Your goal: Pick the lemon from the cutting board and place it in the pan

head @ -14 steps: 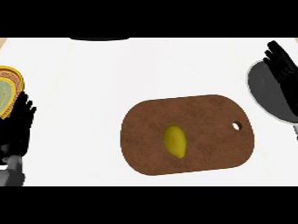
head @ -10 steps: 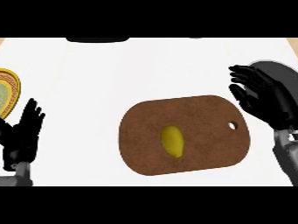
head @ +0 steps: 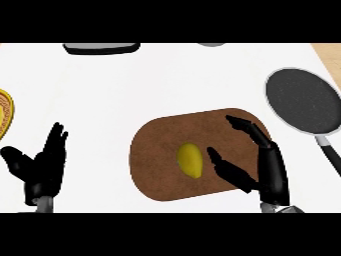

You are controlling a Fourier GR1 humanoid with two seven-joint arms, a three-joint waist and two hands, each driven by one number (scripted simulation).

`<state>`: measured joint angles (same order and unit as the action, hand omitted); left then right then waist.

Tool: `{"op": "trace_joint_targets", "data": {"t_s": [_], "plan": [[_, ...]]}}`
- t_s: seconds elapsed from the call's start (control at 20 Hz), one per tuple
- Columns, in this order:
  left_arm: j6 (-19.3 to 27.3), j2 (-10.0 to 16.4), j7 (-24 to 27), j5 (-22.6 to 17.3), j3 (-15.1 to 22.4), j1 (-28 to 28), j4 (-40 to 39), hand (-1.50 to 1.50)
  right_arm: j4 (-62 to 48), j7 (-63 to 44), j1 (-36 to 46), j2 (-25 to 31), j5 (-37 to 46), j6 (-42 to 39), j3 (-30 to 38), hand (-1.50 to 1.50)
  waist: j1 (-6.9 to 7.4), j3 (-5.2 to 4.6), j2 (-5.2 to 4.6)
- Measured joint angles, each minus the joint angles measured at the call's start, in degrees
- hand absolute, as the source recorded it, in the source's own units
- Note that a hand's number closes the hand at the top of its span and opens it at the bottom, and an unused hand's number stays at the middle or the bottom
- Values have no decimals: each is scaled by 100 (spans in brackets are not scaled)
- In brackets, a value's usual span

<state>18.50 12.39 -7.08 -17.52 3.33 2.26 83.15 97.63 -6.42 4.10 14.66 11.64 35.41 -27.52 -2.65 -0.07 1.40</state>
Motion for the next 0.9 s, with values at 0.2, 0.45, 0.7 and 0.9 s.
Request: {"op": "trace_joint_targets", "data": {"t_s": [0.2, 0.45, 0.7, 0.9], "plan": [[-14, -66, 110, 9, 10, 83, 53, 0, 54, -259, -688, -319, 1442, 981, -730, -150, -17, 2, -7], [-94, -116, 266, 31, 30, 141, 75, 0, 136, -1366, -1183, -708, 3291, 1276, -997, -150, 37, 7, -46], [-127, -168, 324, 87, 95, 172, 132, 0, 539, -2895, -977, -1194, 4740, 271, -743, -150, 124, 12, -75], [-183, -175, 292, 104, 135, 97, 115, 0, 566, -4025, -437, -1361, 5178, -1070, -613, -150, 222, 11, -107]]}}
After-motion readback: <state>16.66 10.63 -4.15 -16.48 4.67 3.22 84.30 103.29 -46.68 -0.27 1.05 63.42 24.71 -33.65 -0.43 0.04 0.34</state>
